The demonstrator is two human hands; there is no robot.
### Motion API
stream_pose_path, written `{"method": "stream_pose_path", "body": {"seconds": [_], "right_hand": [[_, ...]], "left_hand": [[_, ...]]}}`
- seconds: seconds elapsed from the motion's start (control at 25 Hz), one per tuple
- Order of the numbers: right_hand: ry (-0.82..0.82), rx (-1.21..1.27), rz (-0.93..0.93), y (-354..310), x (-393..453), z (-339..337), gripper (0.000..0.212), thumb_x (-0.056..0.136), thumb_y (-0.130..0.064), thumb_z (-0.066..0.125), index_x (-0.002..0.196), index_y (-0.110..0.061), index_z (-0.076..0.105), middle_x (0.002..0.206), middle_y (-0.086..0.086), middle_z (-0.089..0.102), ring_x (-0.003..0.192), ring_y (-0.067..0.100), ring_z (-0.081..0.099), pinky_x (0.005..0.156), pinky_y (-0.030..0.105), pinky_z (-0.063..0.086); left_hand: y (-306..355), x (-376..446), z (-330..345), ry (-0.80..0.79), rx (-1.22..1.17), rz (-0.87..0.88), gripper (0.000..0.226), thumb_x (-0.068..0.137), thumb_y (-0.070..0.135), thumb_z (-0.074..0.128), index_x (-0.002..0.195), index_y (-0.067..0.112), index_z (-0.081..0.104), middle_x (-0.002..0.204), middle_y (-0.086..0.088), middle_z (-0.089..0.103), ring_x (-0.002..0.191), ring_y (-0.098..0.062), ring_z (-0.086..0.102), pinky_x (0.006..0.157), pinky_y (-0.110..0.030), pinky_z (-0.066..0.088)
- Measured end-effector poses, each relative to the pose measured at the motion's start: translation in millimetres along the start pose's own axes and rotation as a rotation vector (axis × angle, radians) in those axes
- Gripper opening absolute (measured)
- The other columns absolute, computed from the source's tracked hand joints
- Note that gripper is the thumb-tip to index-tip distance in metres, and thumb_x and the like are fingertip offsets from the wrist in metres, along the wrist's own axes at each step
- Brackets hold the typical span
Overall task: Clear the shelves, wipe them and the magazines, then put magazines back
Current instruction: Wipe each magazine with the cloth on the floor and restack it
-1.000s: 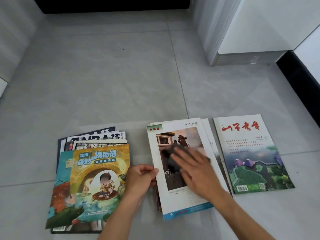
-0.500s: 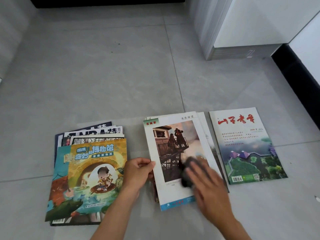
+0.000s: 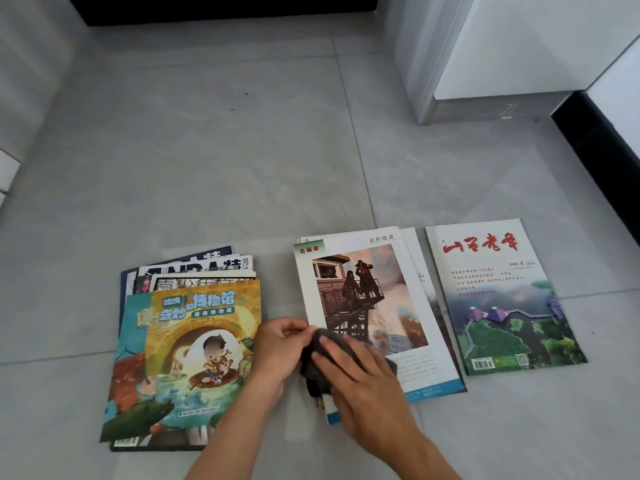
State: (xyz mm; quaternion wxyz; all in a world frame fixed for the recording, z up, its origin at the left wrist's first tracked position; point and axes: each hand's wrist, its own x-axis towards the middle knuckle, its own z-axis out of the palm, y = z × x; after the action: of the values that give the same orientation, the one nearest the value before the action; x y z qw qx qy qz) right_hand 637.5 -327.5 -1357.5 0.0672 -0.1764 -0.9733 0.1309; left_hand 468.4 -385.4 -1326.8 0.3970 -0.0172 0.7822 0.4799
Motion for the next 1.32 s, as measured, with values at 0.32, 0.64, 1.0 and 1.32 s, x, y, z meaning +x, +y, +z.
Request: {"method": "stream_pose_path", "body": {"seconds": [0.32, 0.64, 1.0, 1.32], "right_hand": [[0.031, 0.073, 0.383, 89, 136, -19, 0.052, 0.100, -0.025, 0.048, 0.151, -0.025, 0.038, 0.161, -0.002, 0.031, 0.144, 0.032, 0.033, 0.117, 0.051, 0.028], [0.024, 0.084, 0.366, 34, -8, -22, 0.065, 0.086, -0.031, 0.043, 0.151, -0.029, 0.036, 0.161, -0.007, 0.031, 0.143, 0.027, 0.035, 0.112, 0.048, 0.037], [0.103, 1.209, 0.765, -3, 72, -74, 0.045, 0.104, -0.029, 0.049, 0.130, -0.064, 0.042, 0.129, -0.022, 0.062, 0.115, -0.004, 0.059, 0.103, 0.027, 0.046], [0.304, 1.372, 0.670, 29, 74, -139, 0.044, 0.067, 0.003, 0.079, 0.101, -0.022, 0.070, 0.088, -0.009, 0.078, 0.088, 0.013, 0.071, 0.070, 0.016, 0.054]], "left_hand": [[1, -1, 2, -0.009, -0.053, -0.049, 0.005, 0.084, 0.003, 0.074, 0.083, 0.004, 0.070, 0.081, -0.011, 0.074, 0.070, -0.017, 0.070, 0.058, -0.024, 0.058], [3, -2, 1, -0.014, -0.009, -0.003, 0.008, 0.083, 0.003, 0.073, 0.087, 0.009, 0.071, 0.081, -0.010, 0.074, 0.070, -0.016, 0.069, 0.058, -0.025, 0.057], [38, -50, 19, -0.500, -0.493, -0.063, 0.055, 0.096, 0.051, 0.035, 0.127, 0.016, 0.064, 0.123, -0.007, 0.069, 0.113, -0.021, 0.066, 0.098, -0.039, 0.052], [53, -54, 6, -0.454, -0.378, 0.256, 0.048, 0.086, 0.035, 0.060, 0.127, 0.011, 0.063, 0.122, -0.002, 0.070, 0.113, -0.015, 0.065, 0.091, -0.029, 0.051]]}}
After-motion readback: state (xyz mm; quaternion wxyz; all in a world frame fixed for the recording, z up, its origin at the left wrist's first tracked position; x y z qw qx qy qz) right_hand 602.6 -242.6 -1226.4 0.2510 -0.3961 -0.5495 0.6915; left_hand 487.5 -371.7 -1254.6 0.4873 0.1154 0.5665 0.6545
